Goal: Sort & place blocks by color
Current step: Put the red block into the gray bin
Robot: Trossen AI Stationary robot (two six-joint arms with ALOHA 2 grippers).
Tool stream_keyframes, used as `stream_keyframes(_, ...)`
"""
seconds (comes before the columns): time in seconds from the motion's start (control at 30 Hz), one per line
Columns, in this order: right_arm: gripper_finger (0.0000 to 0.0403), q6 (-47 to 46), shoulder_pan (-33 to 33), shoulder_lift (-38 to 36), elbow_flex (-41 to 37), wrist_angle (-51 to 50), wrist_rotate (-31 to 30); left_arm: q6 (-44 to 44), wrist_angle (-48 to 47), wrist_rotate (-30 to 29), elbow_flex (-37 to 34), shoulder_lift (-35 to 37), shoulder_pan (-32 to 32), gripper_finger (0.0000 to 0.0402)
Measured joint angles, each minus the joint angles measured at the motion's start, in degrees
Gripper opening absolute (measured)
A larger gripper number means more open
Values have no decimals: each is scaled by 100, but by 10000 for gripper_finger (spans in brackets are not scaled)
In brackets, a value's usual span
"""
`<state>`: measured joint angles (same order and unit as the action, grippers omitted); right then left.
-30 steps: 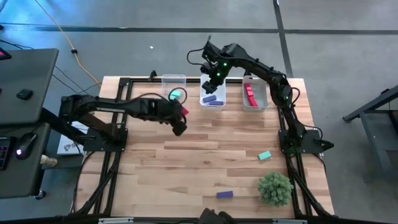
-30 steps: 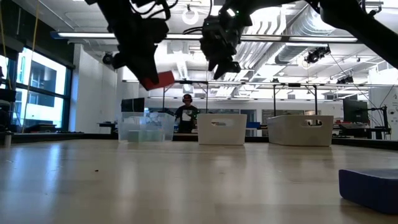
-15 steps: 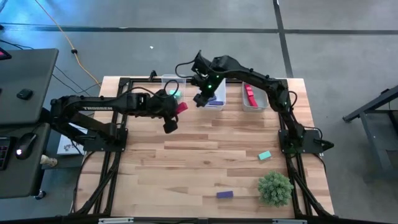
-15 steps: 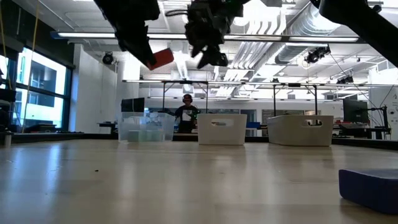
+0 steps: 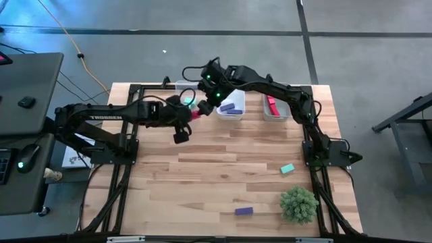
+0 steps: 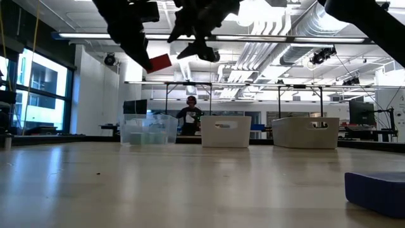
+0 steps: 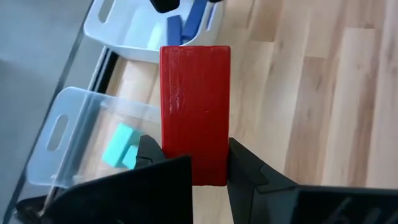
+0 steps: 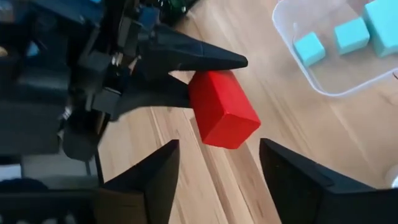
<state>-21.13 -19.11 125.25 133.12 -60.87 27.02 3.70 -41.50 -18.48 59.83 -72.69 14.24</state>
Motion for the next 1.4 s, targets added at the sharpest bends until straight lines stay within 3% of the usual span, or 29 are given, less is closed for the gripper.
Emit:
stream_keyframes(0.23,244,-298,-1,0,0,176,-2,18,193,-156,0,44,-17,14)
stream_keyframes(0.43,246,-348,-12,0,0,186,-307,251,413,-191,9,90,-17,14)
stream_keyframes(0.77,243,-456,-76,0,0,210,-25,404,953,-229,9,89,-17,14)
stream_keyframes(0.9,214,-460,-70,0,0,210,1,407,1018,-231,9,87,-17,14)
stream_keyframes(1.1,118,-672,-79,0,0,243,23,414,982,-225,7,79,-17,14)
stream_keyframes(1.4,118,-738,-57,0,0,226,29,418,980,-251,4,79,-20,15)
